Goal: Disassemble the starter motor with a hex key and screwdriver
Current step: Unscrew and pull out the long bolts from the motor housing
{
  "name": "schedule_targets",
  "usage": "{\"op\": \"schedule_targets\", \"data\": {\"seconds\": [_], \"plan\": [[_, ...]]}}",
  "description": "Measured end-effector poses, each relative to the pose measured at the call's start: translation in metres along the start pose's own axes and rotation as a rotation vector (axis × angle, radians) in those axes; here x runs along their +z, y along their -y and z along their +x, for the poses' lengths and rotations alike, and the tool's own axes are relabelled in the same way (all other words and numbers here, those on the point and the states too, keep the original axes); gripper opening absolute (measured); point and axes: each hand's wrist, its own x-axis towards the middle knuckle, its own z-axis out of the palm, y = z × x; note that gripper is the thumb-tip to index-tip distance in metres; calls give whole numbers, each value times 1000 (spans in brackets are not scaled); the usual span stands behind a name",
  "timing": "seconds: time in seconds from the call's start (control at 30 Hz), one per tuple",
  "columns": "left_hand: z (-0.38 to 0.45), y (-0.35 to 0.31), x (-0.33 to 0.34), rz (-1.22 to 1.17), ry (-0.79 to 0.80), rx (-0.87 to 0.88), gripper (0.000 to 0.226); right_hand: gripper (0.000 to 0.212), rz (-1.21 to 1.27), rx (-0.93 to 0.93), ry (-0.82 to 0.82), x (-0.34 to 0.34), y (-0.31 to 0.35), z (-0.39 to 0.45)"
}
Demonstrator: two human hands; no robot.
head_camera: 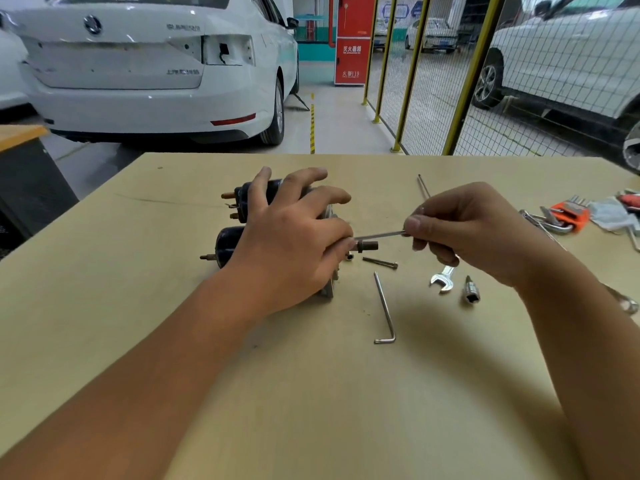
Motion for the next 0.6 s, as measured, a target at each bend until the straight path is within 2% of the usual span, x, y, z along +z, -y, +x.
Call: {"op": "schedule_targets", "data": {"seconds": [0.07,0.13,0.23,0.3,0.43,0.53,0.6], "plan": [[-1,1,0,8,13,7,25,31,-62,-68,-22,-2,2,-1],[0,0,0,12,14,12,24,43,-5,-53,-11,-2,4,-2],[1,-2,-2,14,14,7,20,65,179,202,74,2,5,-1],[1,-3,-1,23,12,10,20,71,203,332,150,2,3,0],[1,-3,0,20,-11,1,20,62,322,423,226,-1,1,-1],[2,-4,0,19,-25,-9,13,51,386,332,249,-3,0,-2],[1,-2,0,17,-32,-5,12,40,369,255,204,0,-1,-2]]}}
